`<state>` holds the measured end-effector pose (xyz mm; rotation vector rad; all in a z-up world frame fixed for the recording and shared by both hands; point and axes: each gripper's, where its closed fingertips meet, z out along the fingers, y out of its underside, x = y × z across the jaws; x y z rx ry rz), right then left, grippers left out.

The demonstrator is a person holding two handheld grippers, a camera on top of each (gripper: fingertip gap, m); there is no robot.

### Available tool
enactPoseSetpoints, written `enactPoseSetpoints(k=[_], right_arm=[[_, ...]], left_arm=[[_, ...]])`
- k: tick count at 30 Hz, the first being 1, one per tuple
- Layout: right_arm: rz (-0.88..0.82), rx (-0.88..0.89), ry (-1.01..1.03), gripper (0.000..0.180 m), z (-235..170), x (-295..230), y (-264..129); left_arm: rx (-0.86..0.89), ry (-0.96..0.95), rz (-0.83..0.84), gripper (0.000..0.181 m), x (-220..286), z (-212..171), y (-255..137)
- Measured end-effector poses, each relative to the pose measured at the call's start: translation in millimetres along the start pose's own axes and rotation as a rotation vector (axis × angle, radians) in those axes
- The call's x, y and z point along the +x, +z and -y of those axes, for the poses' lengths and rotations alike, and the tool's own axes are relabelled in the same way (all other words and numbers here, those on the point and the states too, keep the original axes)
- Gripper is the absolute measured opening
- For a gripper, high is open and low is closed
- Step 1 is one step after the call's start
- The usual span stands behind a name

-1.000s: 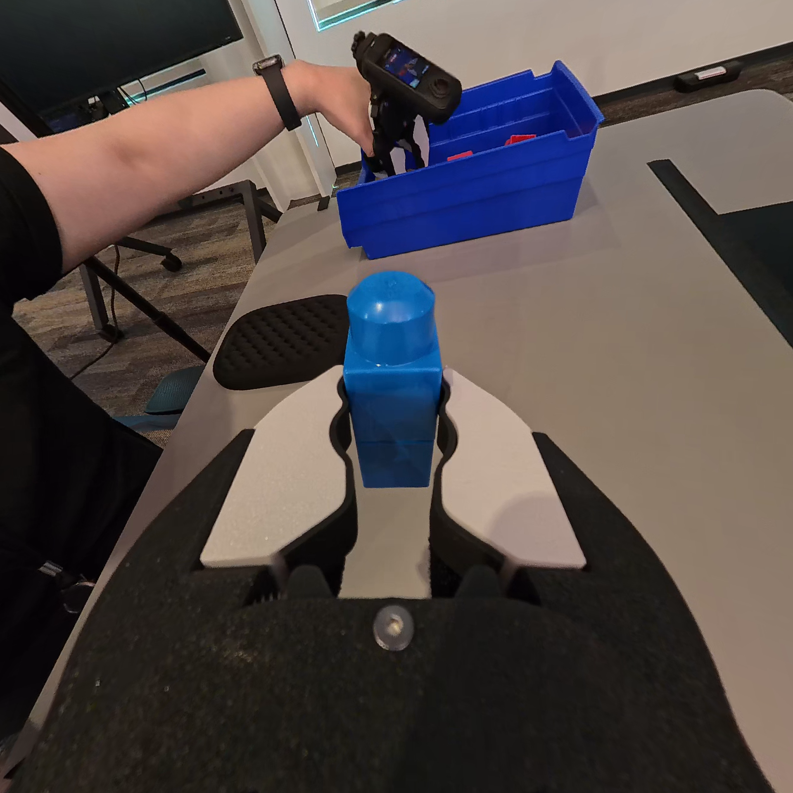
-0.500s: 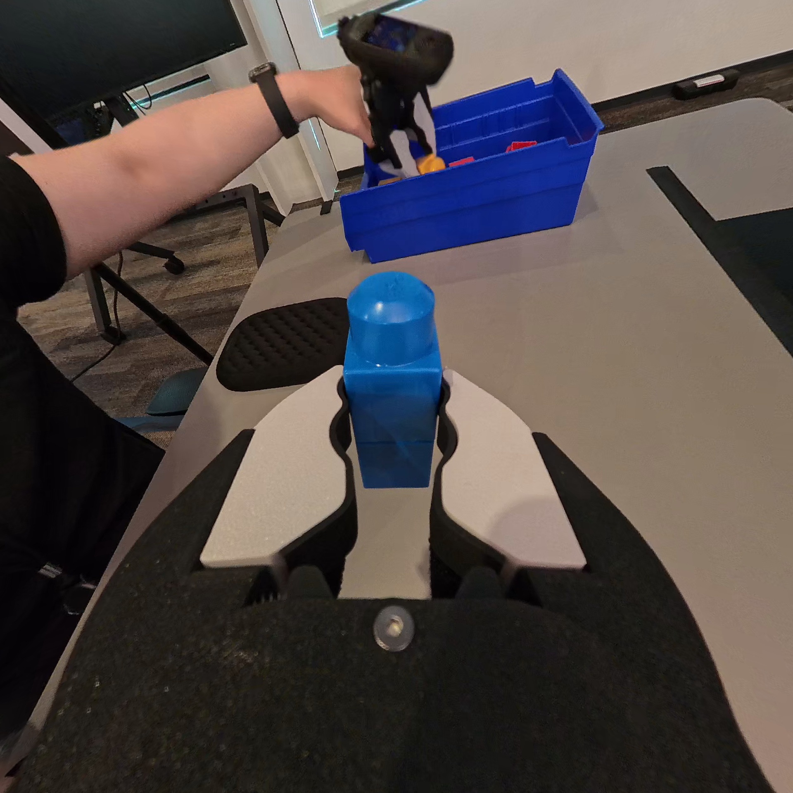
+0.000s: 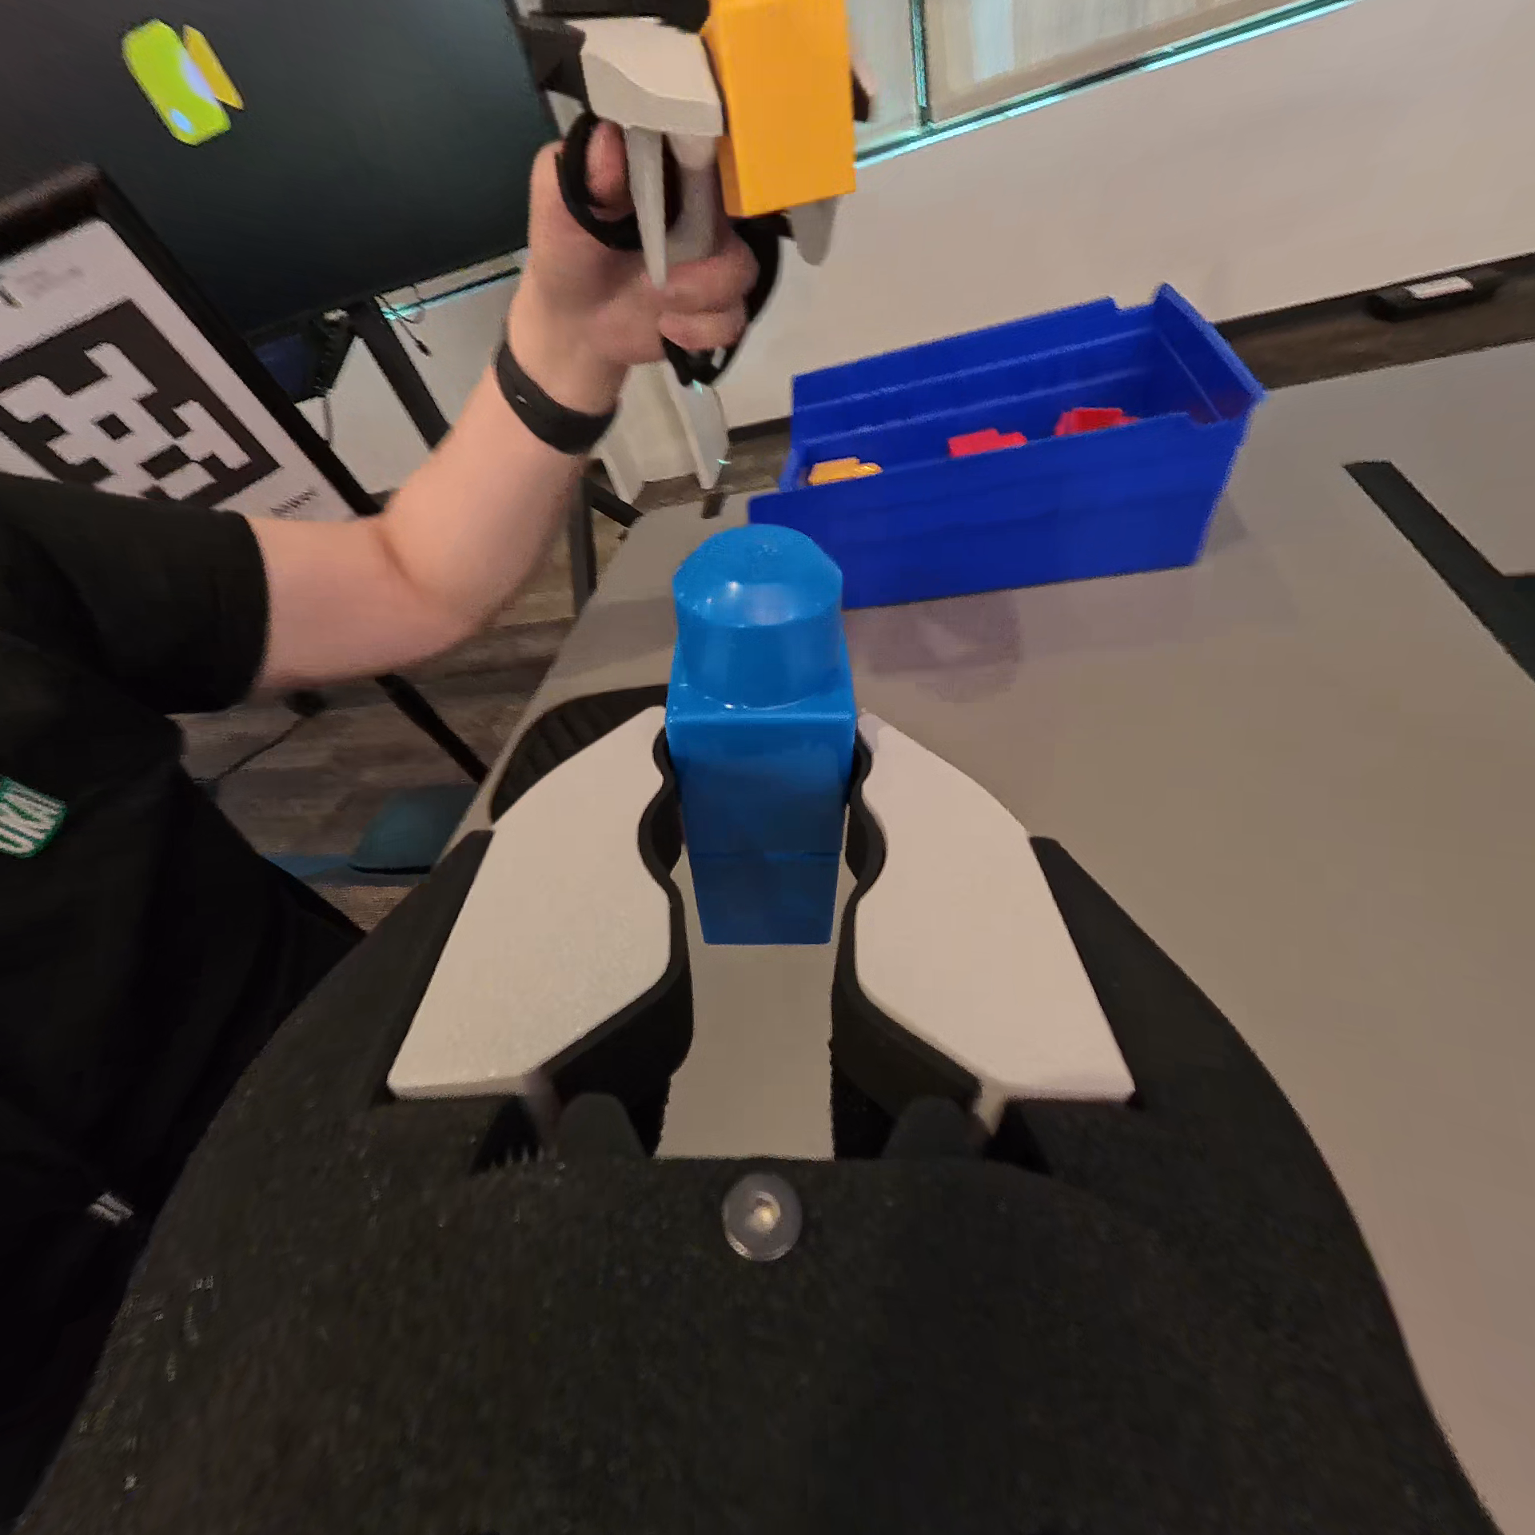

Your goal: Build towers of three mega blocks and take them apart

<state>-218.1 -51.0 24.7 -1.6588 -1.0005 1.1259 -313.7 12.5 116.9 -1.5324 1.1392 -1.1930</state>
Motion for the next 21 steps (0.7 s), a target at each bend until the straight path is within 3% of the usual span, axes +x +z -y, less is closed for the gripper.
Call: enactPoseSetpoints(k=[3, 7, 12, 21], right_arm=[[0.028, -0.021, 0.009, 0.036, 3.7, -12.5, 9.0], [-0.053, -0.044, -0.001, 0.036, 9.2, -11.0, 7.5], [-0.15, -0.067, 0.019, 0.036, 6.6, 4.0, -8.8], [-0.135, -0.018, 0.082, 0.036, 3.0, 15.1, -20.6]], left_arm=[[0.071, -0.042, -0.14, 0.038, 30.9, 19.3, 42.5], [0.082, -0.07, -0.232, 0.038, 46.9, 30.0, 89.0], [-0.06, -0.077, -0.295, 0.037, 59.1, 10.9, 131.7], [-0.111, -0.002, -0.264, 0.037, 58.6, -13.8, 151.7]])
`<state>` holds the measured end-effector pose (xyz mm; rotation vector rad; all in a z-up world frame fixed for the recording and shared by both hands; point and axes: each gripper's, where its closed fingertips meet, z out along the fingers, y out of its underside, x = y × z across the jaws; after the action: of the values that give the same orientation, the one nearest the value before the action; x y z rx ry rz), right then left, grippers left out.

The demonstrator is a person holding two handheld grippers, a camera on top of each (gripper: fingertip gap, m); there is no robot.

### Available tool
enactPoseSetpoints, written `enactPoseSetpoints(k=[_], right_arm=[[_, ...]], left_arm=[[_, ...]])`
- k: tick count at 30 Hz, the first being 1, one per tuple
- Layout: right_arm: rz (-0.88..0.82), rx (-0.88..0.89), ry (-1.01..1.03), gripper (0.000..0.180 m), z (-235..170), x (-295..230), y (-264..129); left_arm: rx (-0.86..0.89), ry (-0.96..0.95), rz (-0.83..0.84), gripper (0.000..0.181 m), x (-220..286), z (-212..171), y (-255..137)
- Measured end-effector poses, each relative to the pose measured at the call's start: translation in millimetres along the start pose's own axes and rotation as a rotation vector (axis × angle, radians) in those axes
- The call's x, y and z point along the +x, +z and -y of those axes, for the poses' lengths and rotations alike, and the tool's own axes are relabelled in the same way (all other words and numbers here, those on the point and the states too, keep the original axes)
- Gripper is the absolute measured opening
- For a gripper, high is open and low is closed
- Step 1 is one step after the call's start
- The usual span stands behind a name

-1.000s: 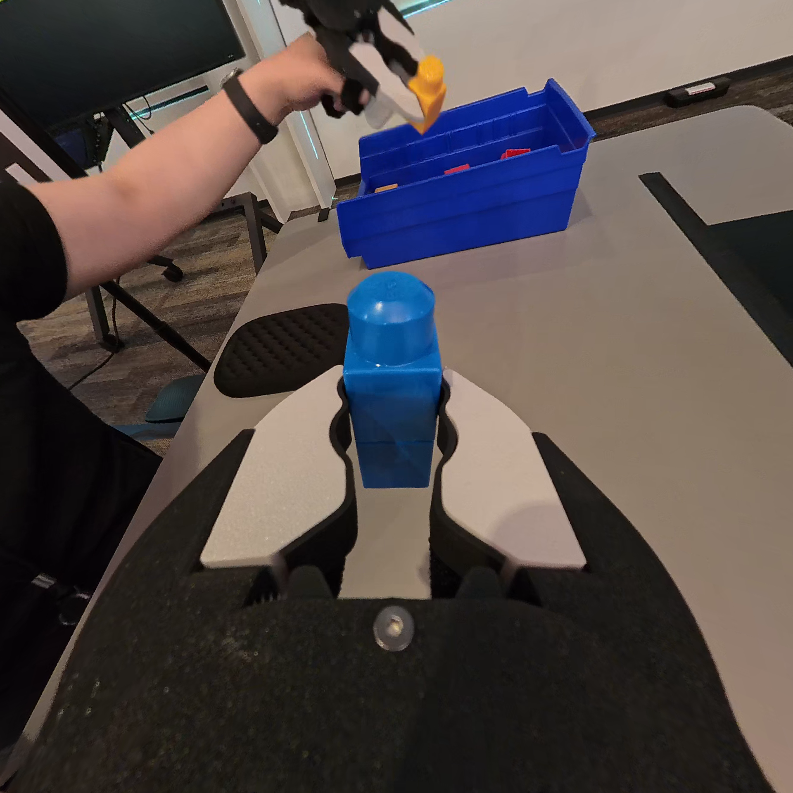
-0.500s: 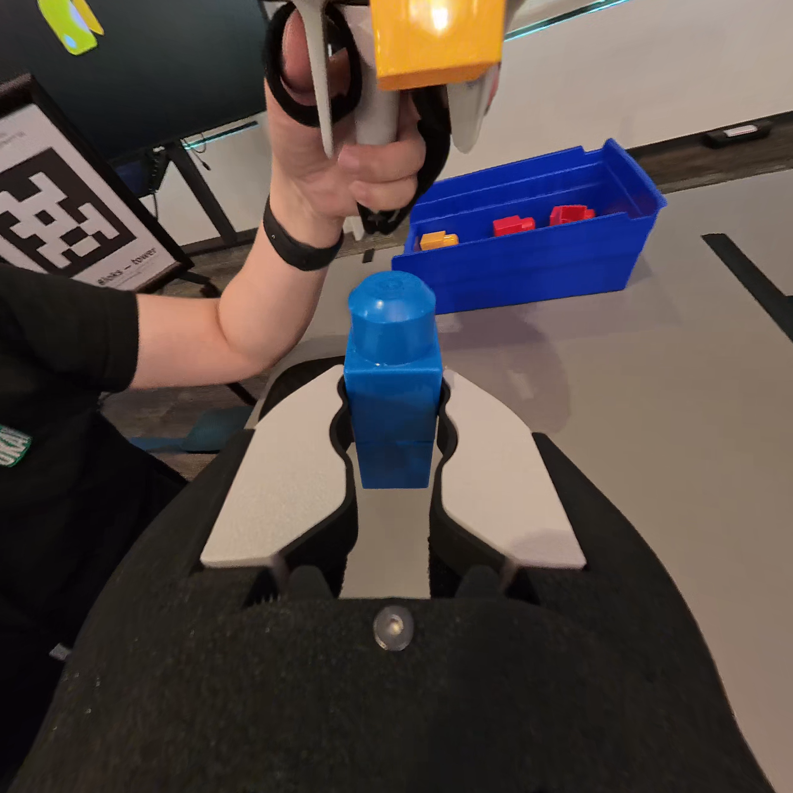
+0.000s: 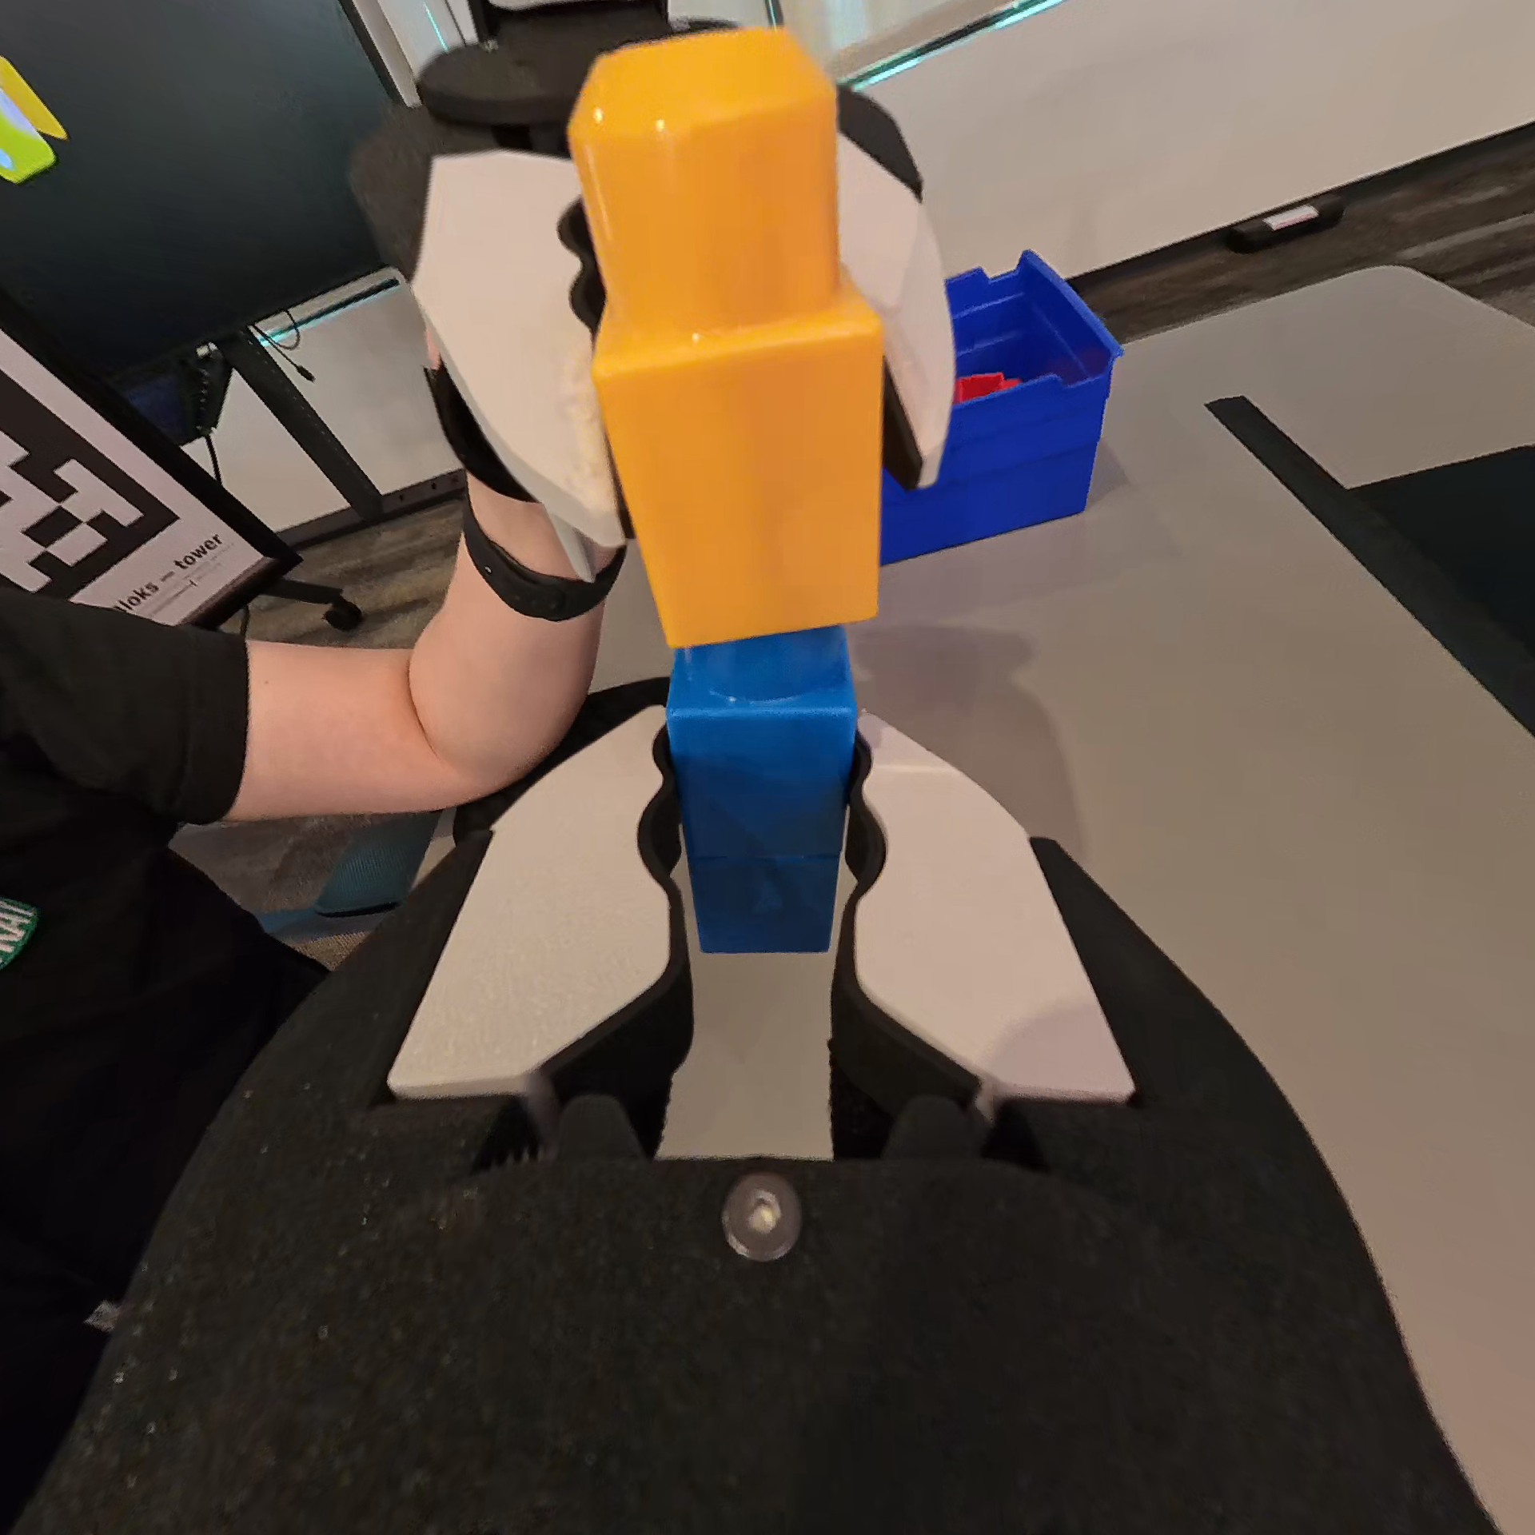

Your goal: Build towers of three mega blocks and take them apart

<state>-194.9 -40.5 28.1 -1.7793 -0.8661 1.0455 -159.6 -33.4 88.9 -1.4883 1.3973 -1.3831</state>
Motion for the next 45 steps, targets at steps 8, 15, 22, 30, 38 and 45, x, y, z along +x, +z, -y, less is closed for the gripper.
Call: enactPoseSetpoints(k=[8, 15, 22, 30, 38, 45], right_arm=[[0.039, 0.021, -0.032, 0.036, 0.6, -5.3, 0.3], [0.067, 0.057, -0.018, 0.035, 4.1, -5.4, -3.3], [0.068, 0.117, 0.007, 0.035, 10.1, -0.3, -7.3], [0.09, 0.126, -0.007, 0.035, 9.2, -0.9, -7.3], [0.015, 0.023, 0.011, 0.035, -2.5, 7.2, 0.4], [0.001, 0.006, 0.02, 0.035, -6.8, 11.9, 0.0]], left_arm=[[0.056, -0.116, -0.149, 0.036, 5.2, -5.1, 3.1], [0.094, -0.089, -0.142, 0.036, 4.5, -2.1, 4.0], [0.138, -0.107, -0.134, 0.036, 0.0, 1.1, 7.3], [0.132, -0.118, -0.151, 0.036, 1.5, -1.2, 10.8], [0.016, -0.073, -0.086, 0.036, -6.0, -16.9, 10.1], [0.017, -0.098, -0.111, 0.036, -10.1, -21.1, 12.2]])
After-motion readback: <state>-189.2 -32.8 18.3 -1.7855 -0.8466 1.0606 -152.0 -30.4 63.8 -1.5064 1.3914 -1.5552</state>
